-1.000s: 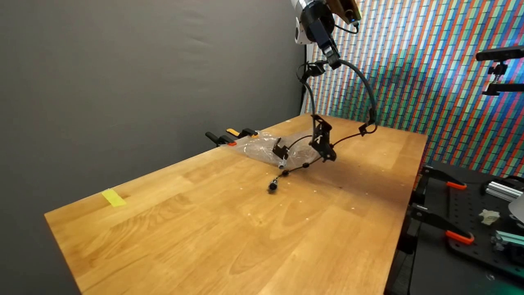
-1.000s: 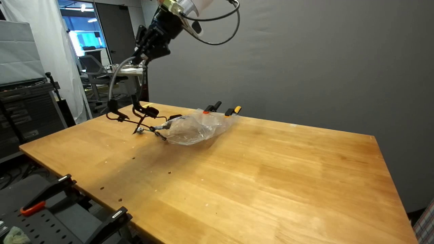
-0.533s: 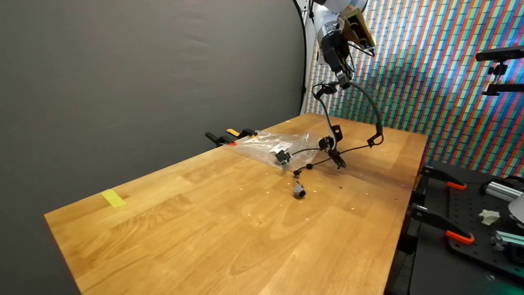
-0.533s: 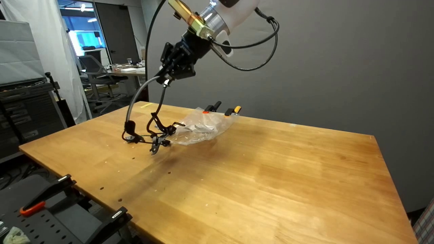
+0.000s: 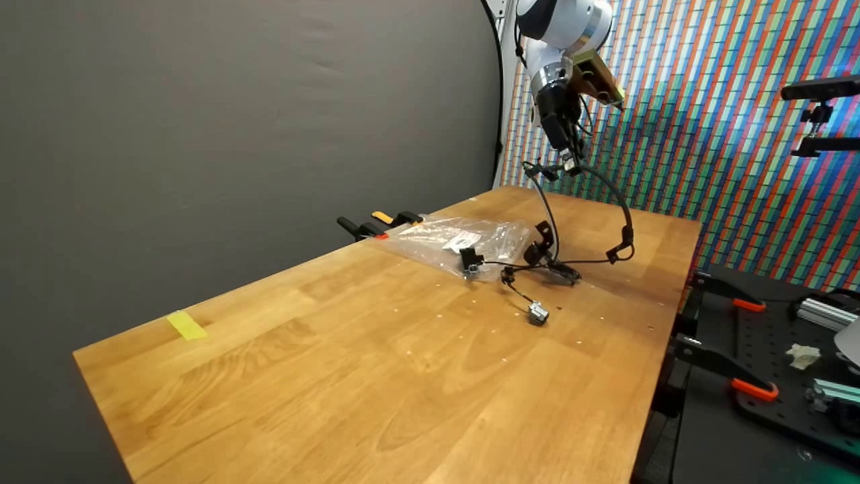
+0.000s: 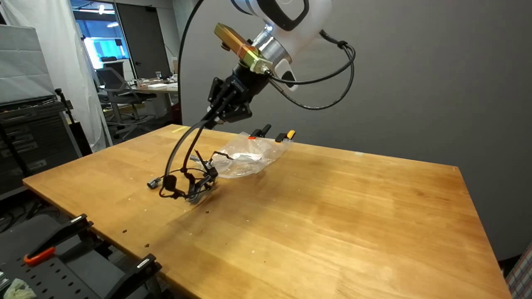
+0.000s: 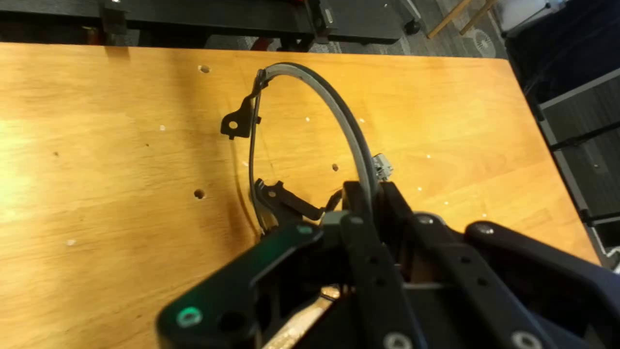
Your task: Remove the cable from the clear plastic
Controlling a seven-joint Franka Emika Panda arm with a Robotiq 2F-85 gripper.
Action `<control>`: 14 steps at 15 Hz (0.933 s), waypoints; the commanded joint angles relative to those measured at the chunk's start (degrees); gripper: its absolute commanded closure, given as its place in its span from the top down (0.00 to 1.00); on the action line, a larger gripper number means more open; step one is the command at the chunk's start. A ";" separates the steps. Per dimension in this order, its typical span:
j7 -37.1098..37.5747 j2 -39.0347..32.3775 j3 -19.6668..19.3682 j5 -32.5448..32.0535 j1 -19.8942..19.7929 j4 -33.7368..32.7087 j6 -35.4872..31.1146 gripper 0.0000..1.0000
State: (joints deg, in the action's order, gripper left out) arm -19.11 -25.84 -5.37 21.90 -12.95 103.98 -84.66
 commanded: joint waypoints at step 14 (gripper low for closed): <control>11.59 8.60 -6.44 -10.06 -1.32 13.72 -33.38 0.98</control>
State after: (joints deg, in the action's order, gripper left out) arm -10.55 -22.85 -11.66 11.96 -13.63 113.84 -113.48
